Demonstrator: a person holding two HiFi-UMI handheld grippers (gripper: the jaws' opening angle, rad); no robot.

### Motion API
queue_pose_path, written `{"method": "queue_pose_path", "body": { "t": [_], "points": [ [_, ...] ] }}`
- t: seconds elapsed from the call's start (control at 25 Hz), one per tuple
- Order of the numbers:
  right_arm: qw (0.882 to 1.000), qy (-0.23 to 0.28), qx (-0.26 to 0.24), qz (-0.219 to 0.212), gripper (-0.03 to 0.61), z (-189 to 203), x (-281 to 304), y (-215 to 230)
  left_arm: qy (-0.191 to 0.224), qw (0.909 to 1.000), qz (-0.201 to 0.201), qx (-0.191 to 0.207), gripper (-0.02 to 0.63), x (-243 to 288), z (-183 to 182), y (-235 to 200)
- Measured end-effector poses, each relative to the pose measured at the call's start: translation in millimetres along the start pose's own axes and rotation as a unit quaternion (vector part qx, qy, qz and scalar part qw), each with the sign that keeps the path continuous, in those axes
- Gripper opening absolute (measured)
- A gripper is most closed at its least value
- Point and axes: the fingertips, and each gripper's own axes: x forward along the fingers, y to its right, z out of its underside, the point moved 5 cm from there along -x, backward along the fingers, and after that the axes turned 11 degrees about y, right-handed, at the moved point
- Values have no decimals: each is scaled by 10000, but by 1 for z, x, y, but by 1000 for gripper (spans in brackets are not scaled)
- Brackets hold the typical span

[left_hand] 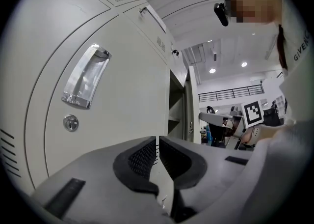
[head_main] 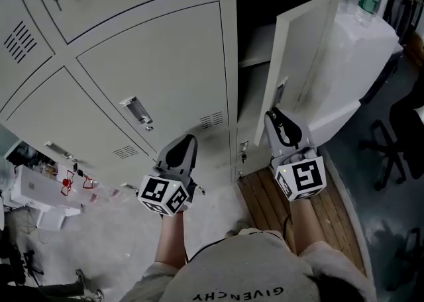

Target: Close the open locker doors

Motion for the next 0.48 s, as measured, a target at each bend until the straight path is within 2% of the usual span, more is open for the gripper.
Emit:
{"method": "queue_pose_path", "body": {
  "t": [0.48],
  "points": [
    [9980,-5,319,-542,64,28,48,-1,-16,9992,-396,85,17,2,-1,-12]
  ]
}}
